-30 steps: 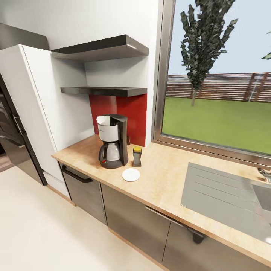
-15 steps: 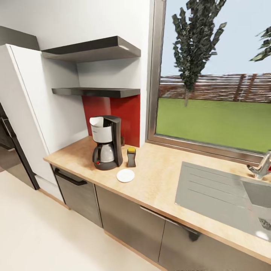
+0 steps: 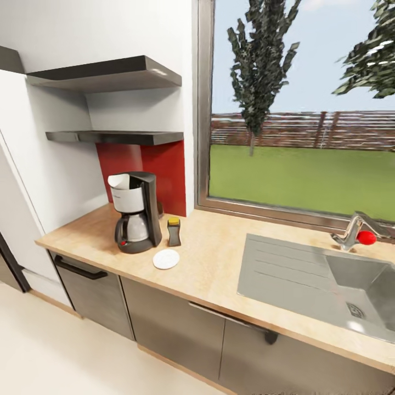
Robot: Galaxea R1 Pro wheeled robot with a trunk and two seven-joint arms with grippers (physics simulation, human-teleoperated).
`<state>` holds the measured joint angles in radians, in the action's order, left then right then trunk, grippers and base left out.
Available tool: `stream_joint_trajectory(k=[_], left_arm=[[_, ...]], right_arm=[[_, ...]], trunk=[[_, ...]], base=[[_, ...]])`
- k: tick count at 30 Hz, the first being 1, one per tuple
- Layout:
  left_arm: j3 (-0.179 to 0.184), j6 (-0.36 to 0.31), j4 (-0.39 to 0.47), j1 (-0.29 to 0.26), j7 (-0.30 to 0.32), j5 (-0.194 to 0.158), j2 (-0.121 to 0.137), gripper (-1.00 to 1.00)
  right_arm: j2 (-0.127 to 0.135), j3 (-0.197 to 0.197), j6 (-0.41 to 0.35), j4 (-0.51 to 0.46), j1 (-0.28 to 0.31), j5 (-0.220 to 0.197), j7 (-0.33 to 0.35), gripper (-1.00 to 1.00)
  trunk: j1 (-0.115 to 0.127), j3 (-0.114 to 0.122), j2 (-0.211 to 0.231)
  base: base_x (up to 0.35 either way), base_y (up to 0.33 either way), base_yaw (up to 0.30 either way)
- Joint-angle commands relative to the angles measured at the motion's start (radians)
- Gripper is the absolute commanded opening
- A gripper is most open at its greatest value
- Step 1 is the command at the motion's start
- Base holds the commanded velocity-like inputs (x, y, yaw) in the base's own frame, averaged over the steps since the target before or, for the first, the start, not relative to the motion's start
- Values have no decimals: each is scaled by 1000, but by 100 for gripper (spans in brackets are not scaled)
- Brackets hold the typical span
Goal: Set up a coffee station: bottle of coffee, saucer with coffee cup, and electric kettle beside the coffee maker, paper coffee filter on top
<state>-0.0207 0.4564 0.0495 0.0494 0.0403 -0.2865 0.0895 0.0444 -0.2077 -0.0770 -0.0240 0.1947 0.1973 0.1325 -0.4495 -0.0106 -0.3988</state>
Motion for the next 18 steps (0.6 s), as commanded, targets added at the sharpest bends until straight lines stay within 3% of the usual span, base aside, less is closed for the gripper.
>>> stream_joint_trajectory(k=[1,18], left_arm=[[-3,1,2,1,4,-4,0,100],[-5,1,0,1,4,-4,0,100]], right_arm=[[0,-9,-6,-2,-1,10,4,100],[2,-10,-6,-2,-3,8,4,100]], trunk=[[-1,0,-1],[-1,15,-1]], base=[[0,0,-226],[0,0,-230]])
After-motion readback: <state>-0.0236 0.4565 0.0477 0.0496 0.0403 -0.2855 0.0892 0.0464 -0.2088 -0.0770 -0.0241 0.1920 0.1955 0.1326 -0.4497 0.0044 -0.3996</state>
